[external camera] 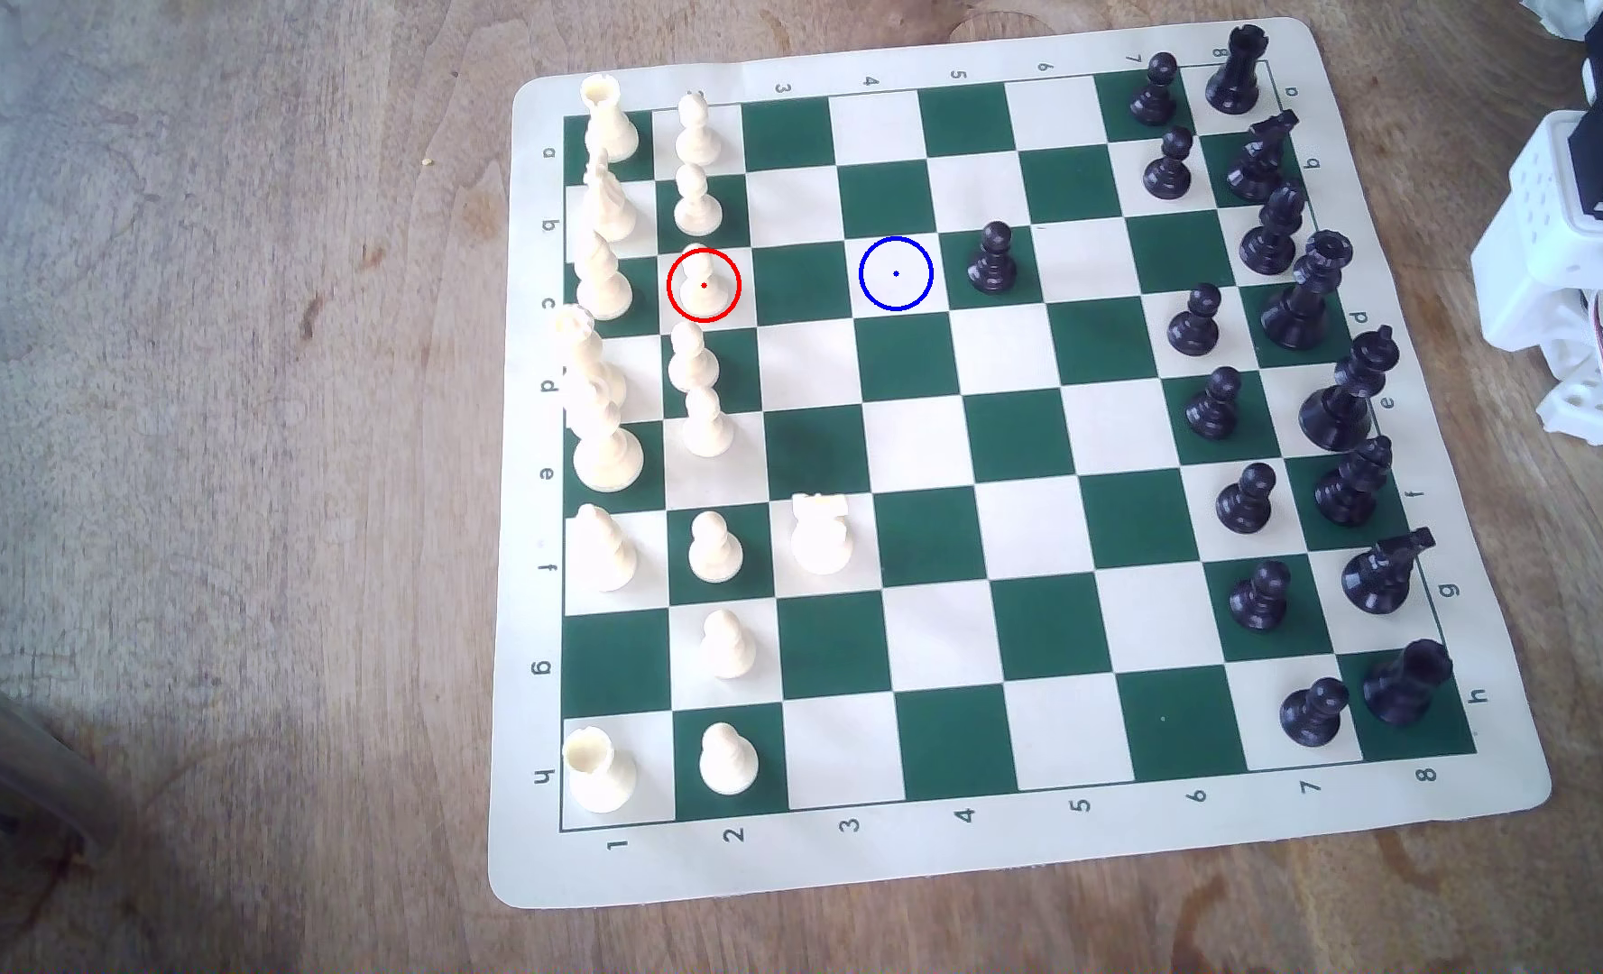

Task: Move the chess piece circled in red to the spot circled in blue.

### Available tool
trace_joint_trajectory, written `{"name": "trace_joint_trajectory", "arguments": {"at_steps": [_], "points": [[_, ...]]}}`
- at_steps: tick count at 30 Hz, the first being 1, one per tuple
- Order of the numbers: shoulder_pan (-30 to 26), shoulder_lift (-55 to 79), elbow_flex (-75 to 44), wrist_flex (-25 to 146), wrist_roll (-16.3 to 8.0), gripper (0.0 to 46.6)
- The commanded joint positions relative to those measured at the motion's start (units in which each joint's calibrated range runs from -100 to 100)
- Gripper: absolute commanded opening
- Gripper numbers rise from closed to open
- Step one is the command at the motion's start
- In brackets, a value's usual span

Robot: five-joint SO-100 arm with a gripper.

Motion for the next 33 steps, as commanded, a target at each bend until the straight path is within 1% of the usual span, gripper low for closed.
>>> {"name": "trace_joint_trajectory", "arguments": {"at_steps": [1,15,17,18,20,22,23,26,27,29,31,32,33], "points": [[0.44,0.06,0.9,-1.27,0.2,0.2],[0.44,0.06,0.9,-1.27,0.2,0.2],[0.44,0.06,0.9,-1.27,-0.15,0.2],[-1.05,0.06,0.9,-0.94,-0.49,0.2],[-3.55,-0.03,0.9,0.45,-0.34,0.2],[-3.78,-0.03,0.9,3.73,-0.1,0.2],[-3.86,-0.03,0.9,8.89,1.03,1.4],[-4.18,-0.03,0.9,21.83,1.07,1.2],[-4.49,-0.03,0.9,29.69,1.37,0.3],[-5.27,-0.03,0.9,39.85,2.98,0.2],[-4.18,-0.03,0.9,52.54,3.42,0.2],[-2.53,-0.03,0.72,63.27,3.27,0.4],[-1.67,-0.03,-0.27,70.64,3.03,1.7]]}}
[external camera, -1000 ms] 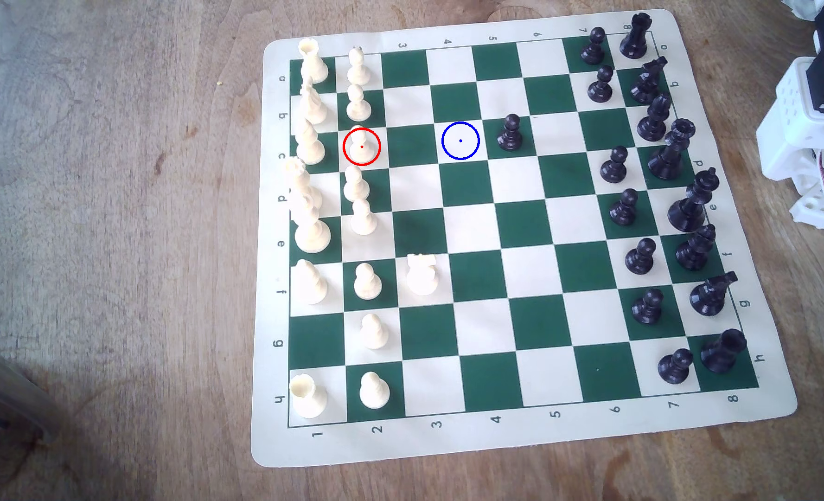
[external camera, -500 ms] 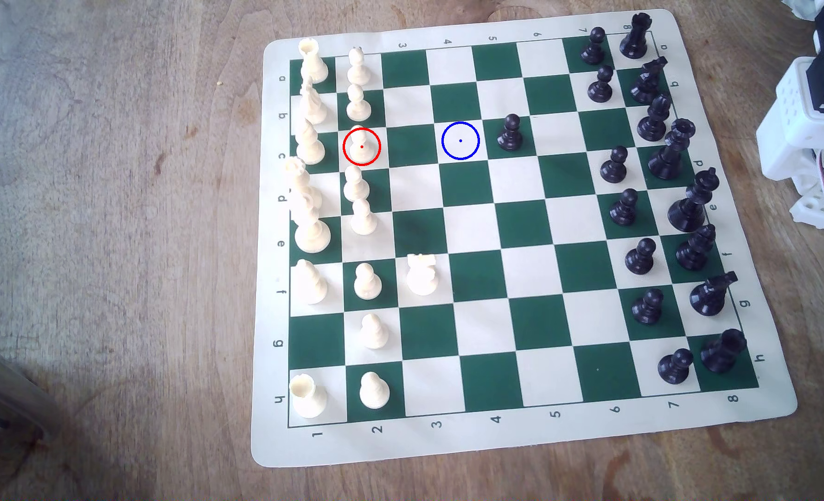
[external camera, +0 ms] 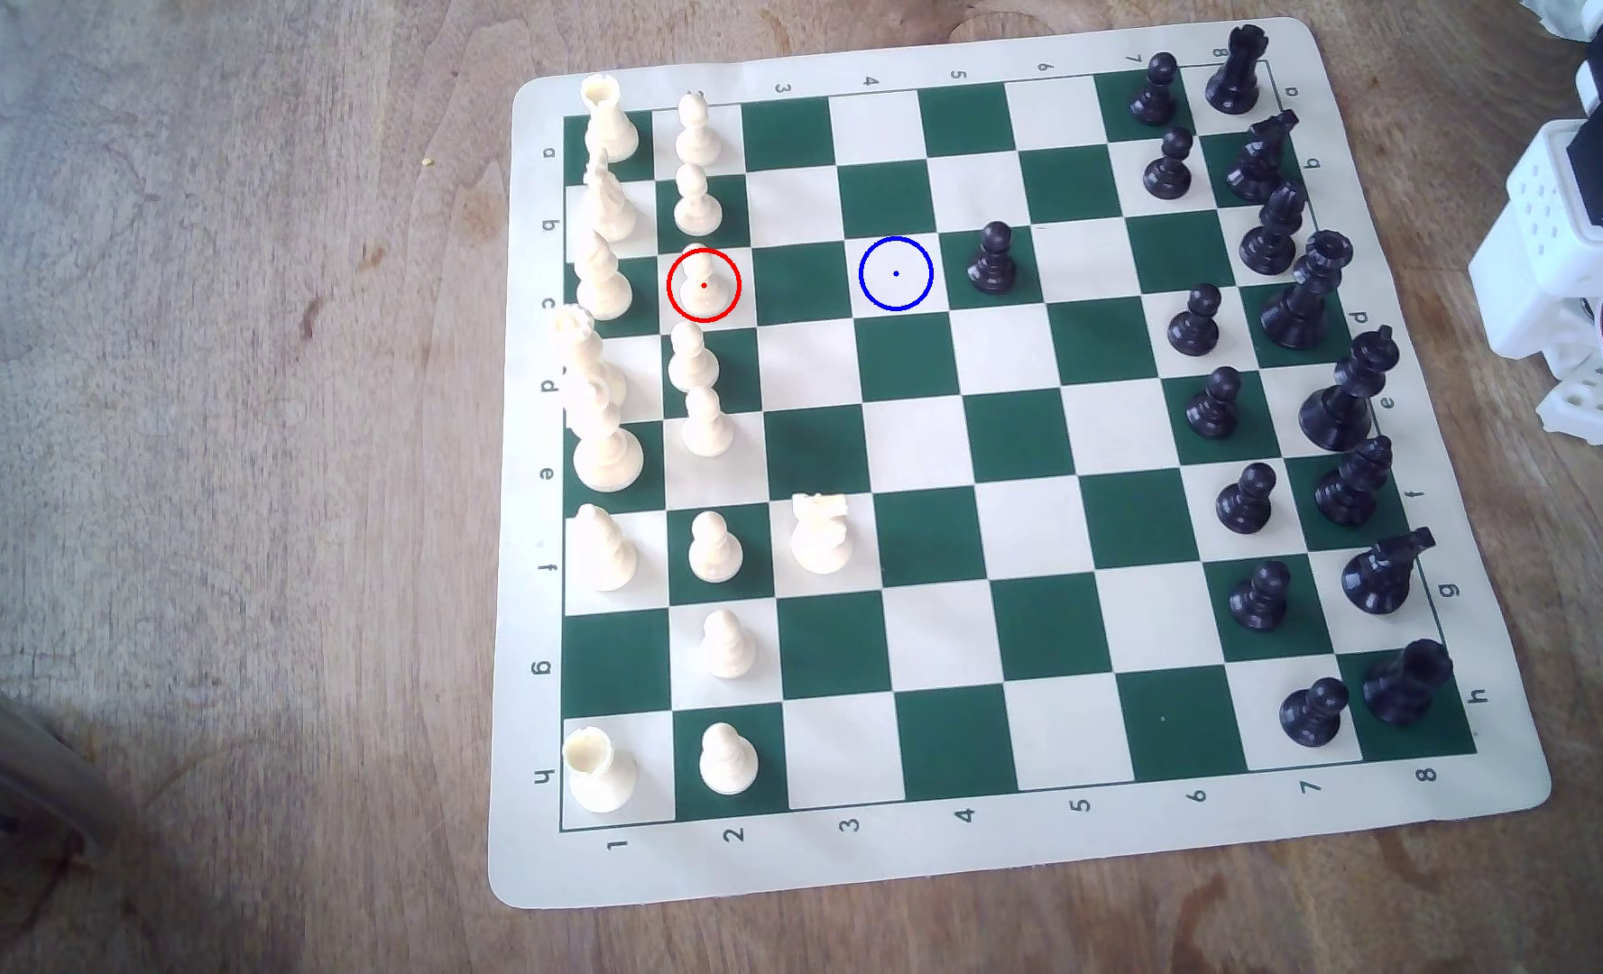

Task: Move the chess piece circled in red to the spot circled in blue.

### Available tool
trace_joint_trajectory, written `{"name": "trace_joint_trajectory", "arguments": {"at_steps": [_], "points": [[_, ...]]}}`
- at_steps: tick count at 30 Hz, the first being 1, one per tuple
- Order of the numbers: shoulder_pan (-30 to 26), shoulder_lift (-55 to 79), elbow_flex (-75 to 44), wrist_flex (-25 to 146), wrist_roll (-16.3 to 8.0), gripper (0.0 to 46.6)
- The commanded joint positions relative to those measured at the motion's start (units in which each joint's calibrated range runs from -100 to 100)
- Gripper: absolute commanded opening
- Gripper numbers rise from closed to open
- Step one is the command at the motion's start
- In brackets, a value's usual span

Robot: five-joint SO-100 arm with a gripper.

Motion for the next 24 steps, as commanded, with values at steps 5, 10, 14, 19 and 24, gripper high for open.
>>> {"name": "trace_joint_trajectory", "arguments": {"at_steps": [5,10,14,19,24], "points": [[8.6,11.26,-9.79,48.62,0.1,12.6],[12.59,31.72,-29.65,60.99,-3.17,24.6],[11.89,46.32,-48.14,79.25,-6.3,20.9],[9.07,58.54,-53.31,79.58,-6.89,18.1],[7.74,69.07,-61.29,80.07,-7.77,19.0]]}}
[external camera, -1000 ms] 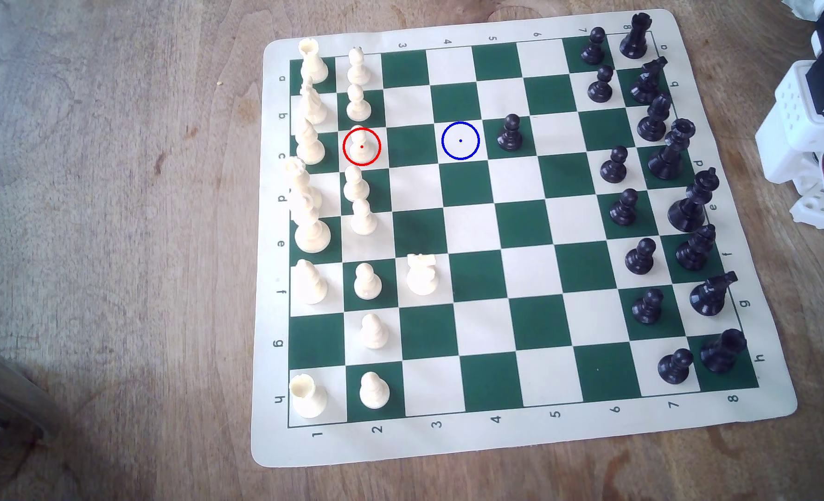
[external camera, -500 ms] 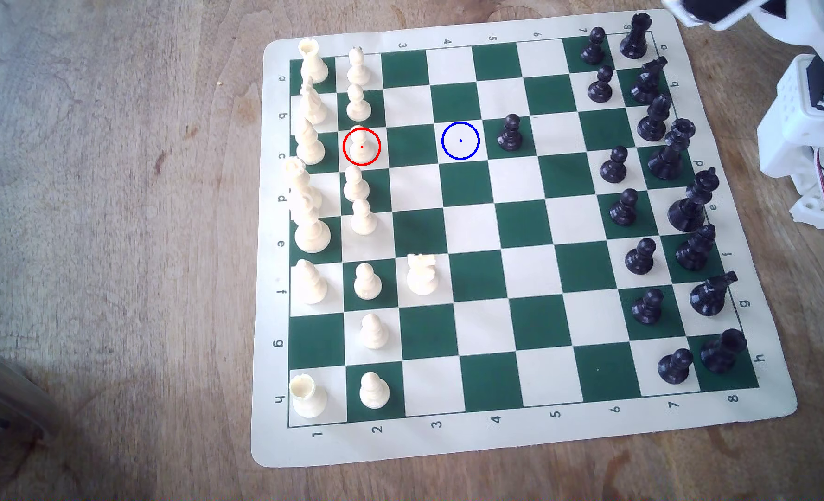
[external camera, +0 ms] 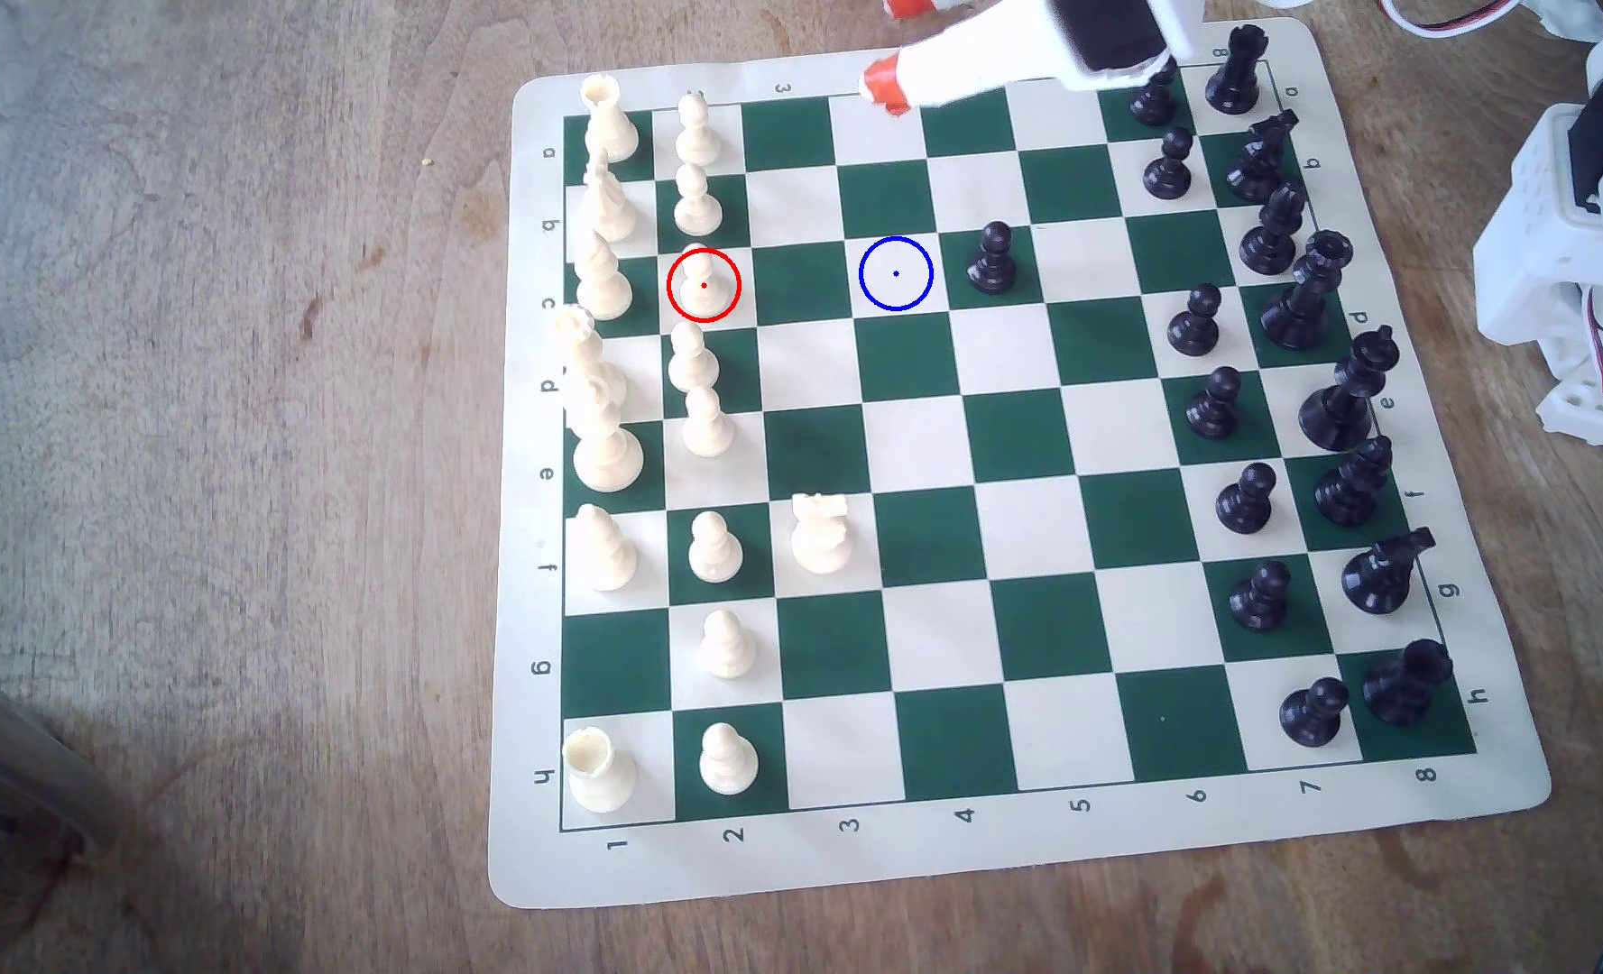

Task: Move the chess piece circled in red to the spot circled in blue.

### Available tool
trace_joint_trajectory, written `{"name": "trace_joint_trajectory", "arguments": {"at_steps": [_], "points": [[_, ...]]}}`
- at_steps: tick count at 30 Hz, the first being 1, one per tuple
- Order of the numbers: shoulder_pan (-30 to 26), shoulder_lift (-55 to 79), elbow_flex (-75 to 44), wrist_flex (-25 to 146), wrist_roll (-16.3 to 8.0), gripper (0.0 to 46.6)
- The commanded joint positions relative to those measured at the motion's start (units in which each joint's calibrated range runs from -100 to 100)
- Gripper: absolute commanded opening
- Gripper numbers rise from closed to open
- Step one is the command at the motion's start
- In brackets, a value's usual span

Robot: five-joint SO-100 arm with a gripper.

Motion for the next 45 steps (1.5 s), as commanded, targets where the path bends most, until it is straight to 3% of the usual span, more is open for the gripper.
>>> {"name": "trace_joint_trajectory", "arguments": {"at_steps": [1,9,13,14,17,23,45], "points": [[-0.82,10.39,-13.22,0.15,-0.49,19.1],[-1.45,27.12,-29.99,1.13,-1.61,19.0],[-1.29,34.59,-34.8,1.62,-1.61,15.9],[-0.9,37.3,-37.34,2.2,-1.56,12.4],[-0.59,39.26,-40.42,4.9,-1.61,10.7],[-1.29,42.65,-42.69,5.96,-2.2,13.0],[-2.54,48.76,-46.4,5.72,-3.66,13.4]]}}
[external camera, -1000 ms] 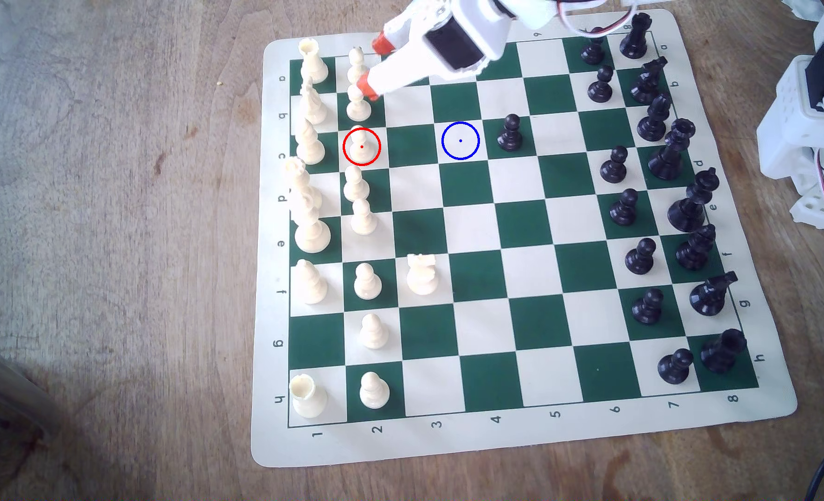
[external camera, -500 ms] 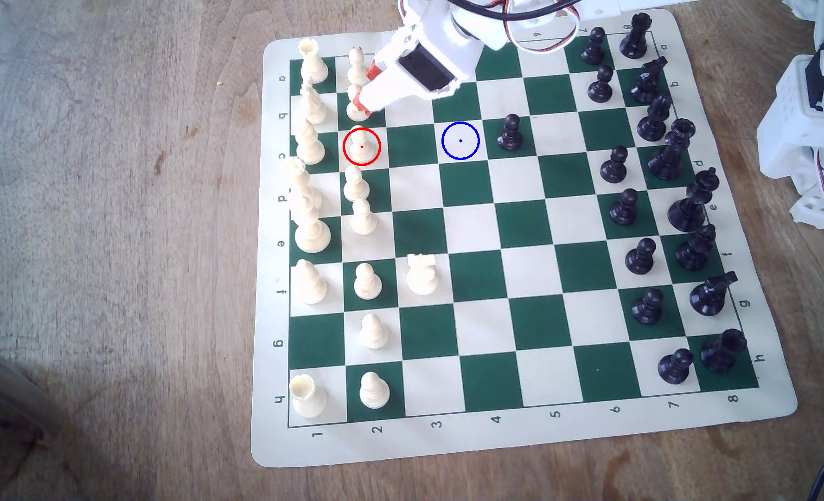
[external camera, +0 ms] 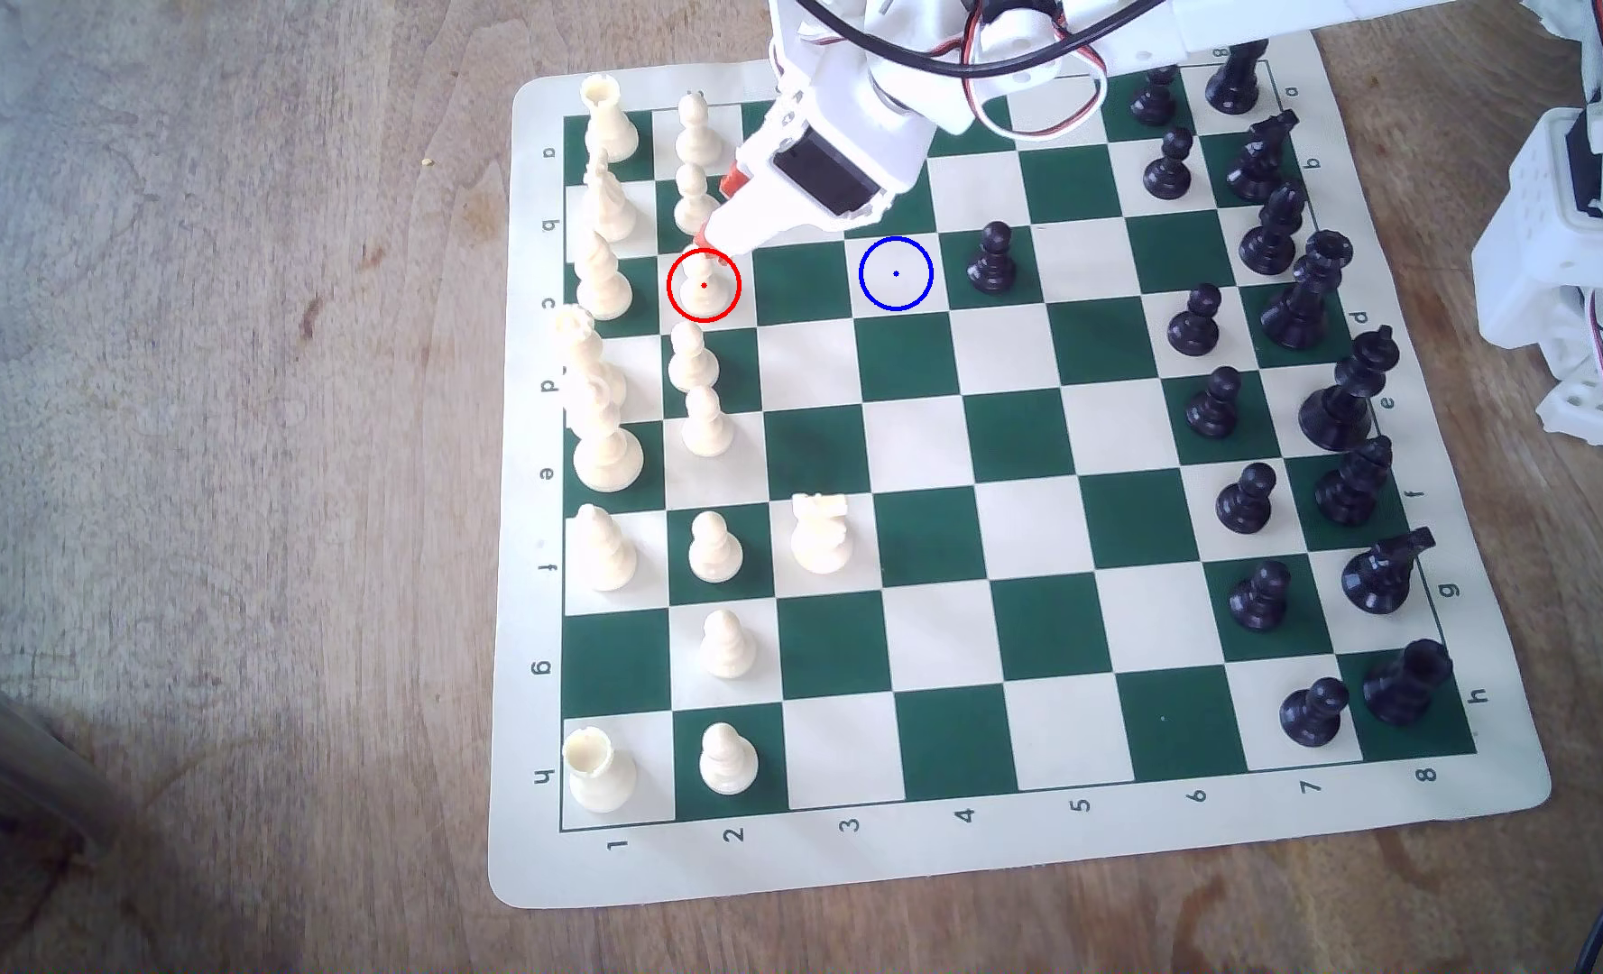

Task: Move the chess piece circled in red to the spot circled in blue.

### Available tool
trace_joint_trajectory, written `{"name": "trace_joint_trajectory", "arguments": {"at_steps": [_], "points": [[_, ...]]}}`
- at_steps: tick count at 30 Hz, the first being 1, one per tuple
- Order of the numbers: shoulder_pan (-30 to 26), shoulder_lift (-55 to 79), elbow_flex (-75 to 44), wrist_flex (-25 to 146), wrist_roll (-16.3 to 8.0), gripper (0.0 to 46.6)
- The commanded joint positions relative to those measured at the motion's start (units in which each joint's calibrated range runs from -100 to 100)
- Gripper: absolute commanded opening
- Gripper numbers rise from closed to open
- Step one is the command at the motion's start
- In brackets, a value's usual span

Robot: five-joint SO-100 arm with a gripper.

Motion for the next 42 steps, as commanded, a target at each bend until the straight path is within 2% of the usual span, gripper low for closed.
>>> {"name": "trace_joint_trajectory", "arguments": {"at_steps": [1,13,42], "points": [[-1.0,-1.09,-6.37,-0.02,-0.24,13.4],[-2.8,1.72,-8.73,0.15,-0.73,13.3],[-2.18,5.45,-10.81,-3.46,-0.73,11.9]]}}
